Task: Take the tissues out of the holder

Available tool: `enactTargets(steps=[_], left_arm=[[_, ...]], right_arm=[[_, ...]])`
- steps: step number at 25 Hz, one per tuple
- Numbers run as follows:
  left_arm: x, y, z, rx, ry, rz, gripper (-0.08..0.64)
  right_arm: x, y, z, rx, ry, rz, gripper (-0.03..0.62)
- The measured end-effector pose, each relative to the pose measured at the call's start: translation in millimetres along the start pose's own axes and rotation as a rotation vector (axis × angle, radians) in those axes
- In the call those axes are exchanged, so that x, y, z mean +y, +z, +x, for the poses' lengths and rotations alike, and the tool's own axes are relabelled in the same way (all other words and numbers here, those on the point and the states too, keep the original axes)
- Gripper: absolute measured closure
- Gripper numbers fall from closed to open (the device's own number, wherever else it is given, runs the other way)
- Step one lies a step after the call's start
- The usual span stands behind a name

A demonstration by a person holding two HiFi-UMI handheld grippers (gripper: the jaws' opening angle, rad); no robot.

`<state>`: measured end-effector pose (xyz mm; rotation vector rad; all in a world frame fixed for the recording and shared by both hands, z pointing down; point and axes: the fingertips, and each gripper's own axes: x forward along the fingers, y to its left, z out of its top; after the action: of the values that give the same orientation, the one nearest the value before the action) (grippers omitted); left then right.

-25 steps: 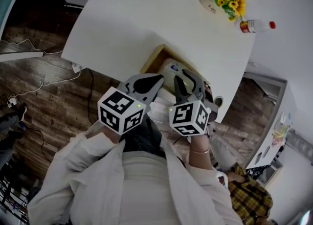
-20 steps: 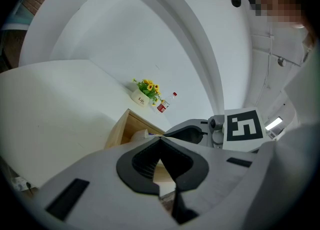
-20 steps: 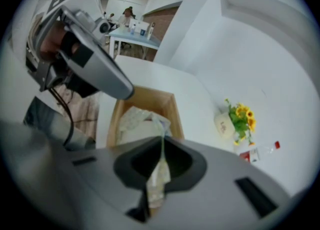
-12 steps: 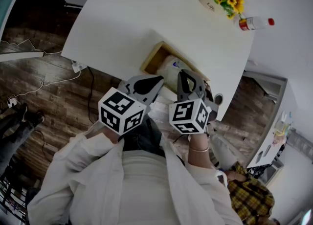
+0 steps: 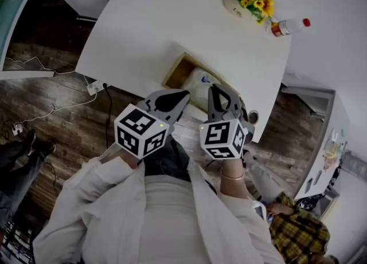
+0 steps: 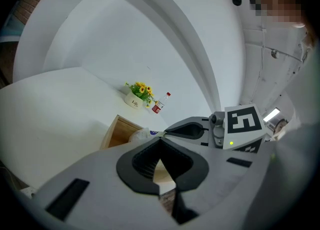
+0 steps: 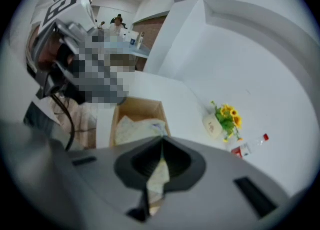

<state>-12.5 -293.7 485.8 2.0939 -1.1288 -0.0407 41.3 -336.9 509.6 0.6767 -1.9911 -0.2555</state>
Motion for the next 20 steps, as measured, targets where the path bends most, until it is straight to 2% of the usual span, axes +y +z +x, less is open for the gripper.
enactTargets(steps=[12, 20], left_arm=[[-28, 21, -8, 0.002, -0.017, 0.144, 0.543], [-43, 59, -9, -0.085, -0.039, 0.210, 0.543]], right_arm=[[-21, 19, -33, -0.123, -0.065, 0.119, 0.580], [-43, 33, -57, -0.249, -0.125, 0.241, 0.580]])
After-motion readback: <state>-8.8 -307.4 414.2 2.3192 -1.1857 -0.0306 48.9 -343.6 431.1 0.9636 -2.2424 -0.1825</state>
